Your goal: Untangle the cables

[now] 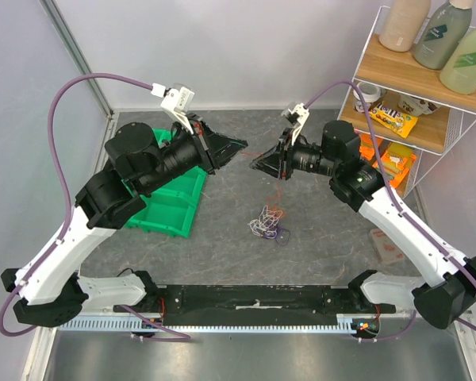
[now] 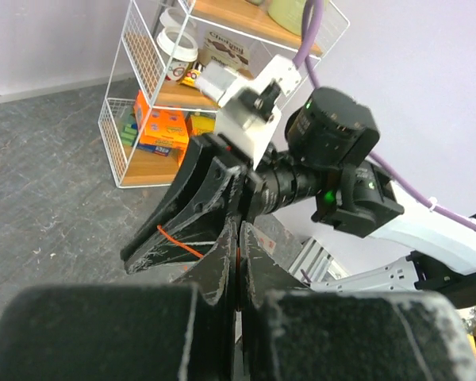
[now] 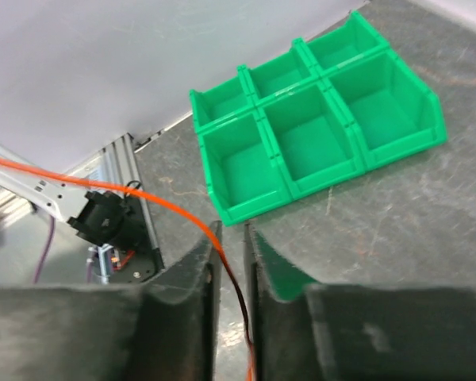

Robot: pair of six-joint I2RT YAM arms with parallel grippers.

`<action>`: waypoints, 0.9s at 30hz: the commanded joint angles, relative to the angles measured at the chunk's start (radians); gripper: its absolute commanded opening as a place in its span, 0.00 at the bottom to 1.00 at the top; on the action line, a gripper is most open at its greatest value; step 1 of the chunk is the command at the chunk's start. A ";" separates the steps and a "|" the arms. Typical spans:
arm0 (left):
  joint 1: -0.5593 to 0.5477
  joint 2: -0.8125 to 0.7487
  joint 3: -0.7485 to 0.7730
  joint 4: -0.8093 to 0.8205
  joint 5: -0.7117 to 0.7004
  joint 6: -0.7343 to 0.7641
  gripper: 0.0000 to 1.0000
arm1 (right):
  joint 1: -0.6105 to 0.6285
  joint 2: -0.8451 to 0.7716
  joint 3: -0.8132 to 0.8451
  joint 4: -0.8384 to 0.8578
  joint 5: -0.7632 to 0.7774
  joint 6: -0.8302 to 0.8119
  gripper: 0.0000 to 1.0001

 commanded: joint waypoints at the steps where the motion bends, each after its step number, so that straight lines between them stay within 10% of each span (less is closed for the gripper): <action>1: -0.003 -0.023 0.050 0.072 -0.068 0.008 0.02 | 0.009 -0.030 -0.097 0.045 0.010 0.023 0.13; 3: -0.002 -0.037 0.056 0.101 -0.110 0.048 0.02 | 0.009 -0.058 -0.168 0.045 0.045 0.050 0.00; 11: -0.002 -0.003 0.191 0.133 -0.237 0.189 0.02 | 0.009 -0.113 -0.447 0.074 0.159 0.147 0.00; 22: 0.000 0.033 0.248 0.135 -0.228 0.213 0.02 | 0.010 -0.123 -0.521 0.195 0.058 0.201 0.16; 27: -0.002 0.026 0.244 0.127 -0.233 0.200 0.02 | 0.012 -0.104 -0.504 0.234 0.044 0.230 0.00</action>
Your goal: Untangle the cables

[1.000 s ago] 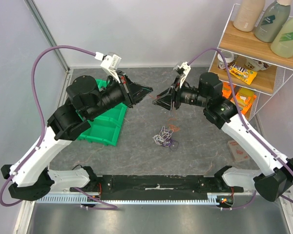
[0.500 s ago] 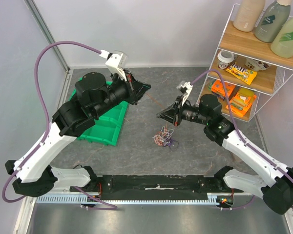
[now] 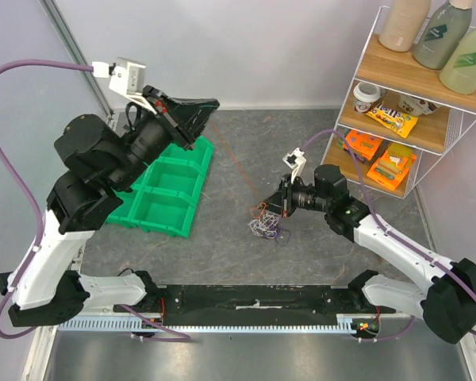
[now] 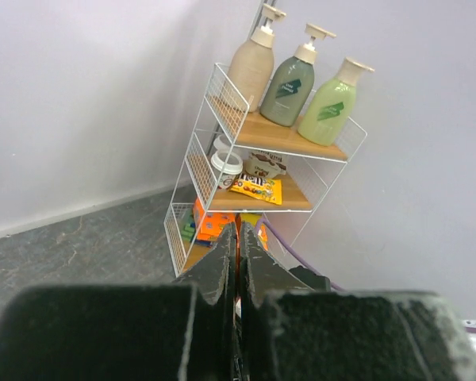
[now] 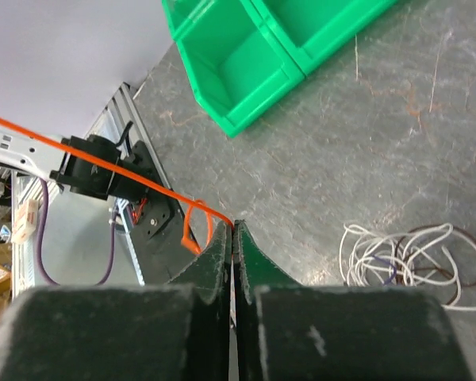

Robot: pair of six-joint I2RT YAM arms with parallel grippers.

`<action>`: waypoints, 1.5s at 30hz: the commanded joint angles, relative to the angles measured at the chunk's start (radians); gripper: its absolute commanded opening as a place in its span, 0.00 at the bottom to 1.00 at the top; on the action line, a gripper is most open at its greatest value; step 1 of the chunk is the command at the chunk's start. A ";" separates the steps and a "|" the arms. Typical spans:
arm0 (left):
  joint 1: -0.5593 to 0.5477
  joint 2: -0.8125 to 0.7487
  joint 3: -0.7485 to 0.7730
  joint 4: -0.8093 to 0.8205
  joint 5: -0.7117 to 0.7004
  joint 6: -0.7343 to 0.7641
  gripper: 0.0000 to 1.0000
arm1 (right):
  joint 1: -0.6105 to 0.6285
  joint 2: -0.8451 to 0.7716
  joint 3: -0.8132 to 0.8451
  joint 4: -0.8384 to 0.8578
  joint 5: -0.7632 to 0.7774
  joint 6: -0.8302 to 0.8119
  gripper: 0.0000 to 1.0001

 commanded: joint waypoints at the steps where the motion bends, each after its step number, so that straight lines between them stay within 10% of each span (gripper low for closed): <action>1: 0.003 -0.005 0.025 0.100 -0.028 0.022 0.02 | 0.000 0.010 0.026 -0.006 0.013 0.007 0.00; 27: 0.003 0.030 0.163 0.058 -0.152 0.183 0.02 | 0.039 0.030 0.155 -0.500 0.370 -0.105 0.44; 45: 0.027 -0.074 -0.132 -0.034 -0.657 0.313 0.02 | 0.037 -0.093 0.255 -0.632 0.446 -0.139 0.63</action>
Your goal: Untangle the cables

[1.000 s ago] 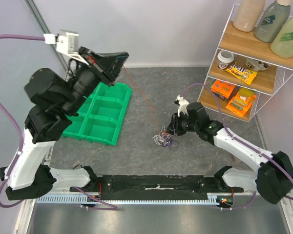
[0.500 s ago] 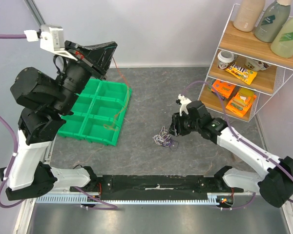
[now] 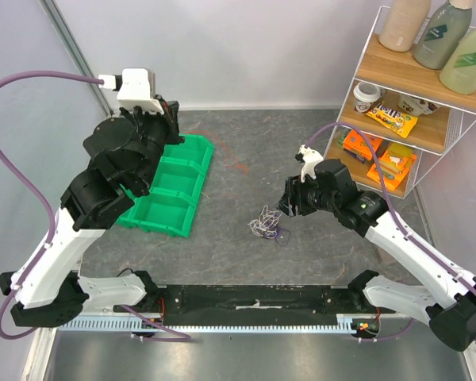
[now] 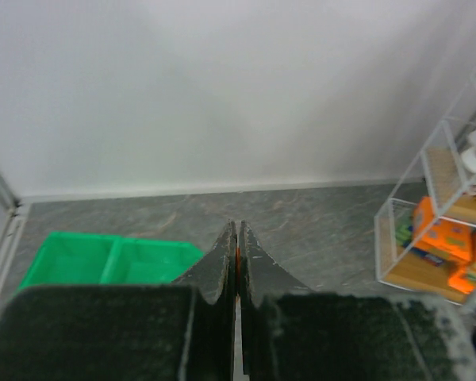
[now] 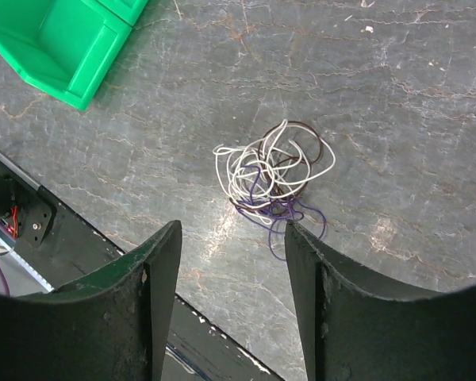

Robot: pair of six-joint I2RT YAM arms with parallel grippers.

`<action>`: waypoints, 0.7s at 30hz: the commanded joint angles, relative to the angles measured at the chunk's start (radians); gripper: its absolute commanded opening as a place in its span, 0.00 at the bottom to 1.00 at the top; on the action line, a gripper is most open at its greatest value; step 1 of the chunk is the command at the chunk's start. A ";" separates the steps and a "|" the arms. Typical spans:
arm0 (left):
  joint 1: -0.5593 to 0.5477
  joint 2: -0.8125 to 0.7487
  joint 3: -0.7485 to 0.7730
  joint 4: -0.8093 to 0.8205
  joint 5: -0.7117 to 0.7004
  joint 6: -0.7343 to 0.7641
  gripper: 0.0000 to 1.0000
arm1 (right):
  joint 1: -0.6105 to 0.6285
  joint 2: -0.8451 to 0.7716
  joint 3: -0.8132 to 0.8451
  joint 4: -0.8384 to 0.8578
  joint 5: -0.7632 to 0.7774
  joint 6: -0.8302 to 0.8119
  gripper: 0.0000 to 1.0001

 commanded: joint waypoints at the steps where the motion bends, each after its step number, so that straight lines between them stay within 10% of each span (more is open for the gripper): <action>1: 0.010 -0.069 -0.062 0.007 -0.149 0.056 0.02 | 0.000 -0.030 0.015 -0.023 0.027 -0.013 0.63; 21: 0.350 -0.196 -0.363 -0.031 0.077 -0.184 0.02 | 0.000 -0.088 -0.008 -0.049 0.032 0.007 0.64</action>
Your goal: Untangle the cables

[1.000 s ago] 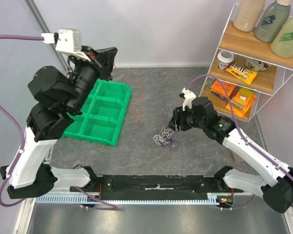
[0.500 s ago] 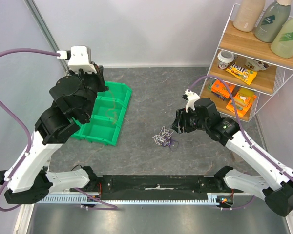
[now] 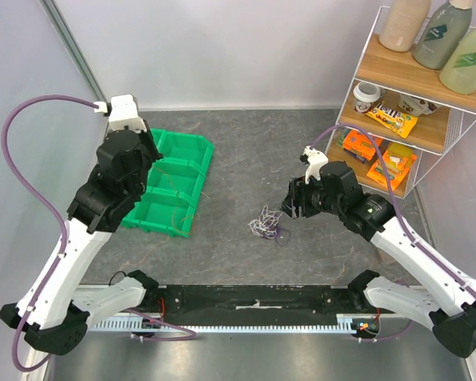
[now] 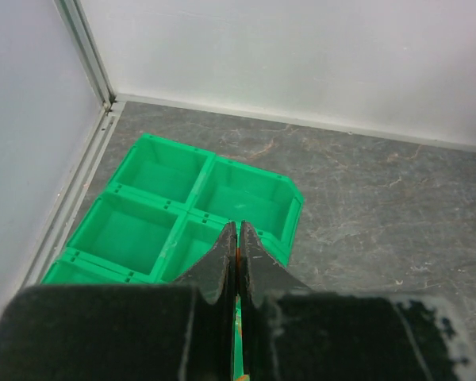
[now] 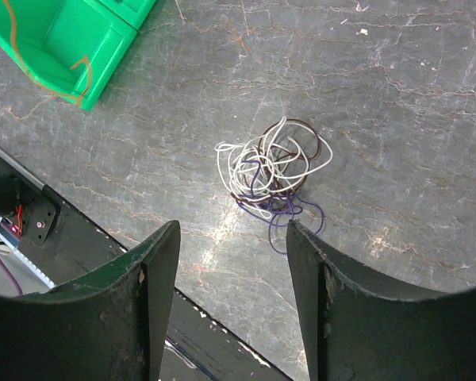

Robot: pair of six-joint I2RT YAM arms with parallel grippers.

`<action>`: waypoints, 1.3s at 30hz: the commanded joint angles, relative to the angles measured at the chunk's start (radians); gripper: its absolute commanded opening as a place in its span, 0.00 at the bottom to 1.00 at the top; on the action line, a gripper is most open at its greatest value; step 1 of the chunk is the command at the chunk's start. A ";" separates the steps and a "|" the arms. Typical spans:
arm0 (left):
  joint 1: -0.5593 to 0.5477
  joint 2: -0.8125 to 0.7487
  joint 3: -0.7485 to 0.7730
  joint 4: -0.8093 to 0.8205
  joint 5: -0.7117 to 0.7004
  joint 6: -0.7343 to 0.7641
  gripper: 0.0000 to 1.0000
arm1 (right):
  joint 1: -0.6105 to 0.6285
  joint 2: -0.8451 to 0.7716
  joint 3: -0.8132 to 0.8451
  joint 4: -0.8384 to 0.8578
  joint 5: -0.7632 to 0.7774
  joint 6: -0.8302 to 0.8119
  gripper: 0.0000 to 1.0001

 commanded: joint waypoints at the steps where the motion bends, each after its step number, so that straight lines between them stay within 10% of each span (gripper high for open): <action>1: 0.029 -0.041 0.019 0.041 0.059 -0.066 0.02 | 0.000 -0.048 -0.011 -0.013 0.019 0.007 0.64; 32: 0.098 -0.133 -0.105 -0.004 -0.130 -0.081 0.02 | 0.000 -0.022 -0.010 -0.013 0.008 0.009 0.64; 39: 0.106 -0.168 -0.085 0.177 0.145 -0.003 0.02 | -0.001 0.004 -0.004 -0.007 0.000 0.004 0.65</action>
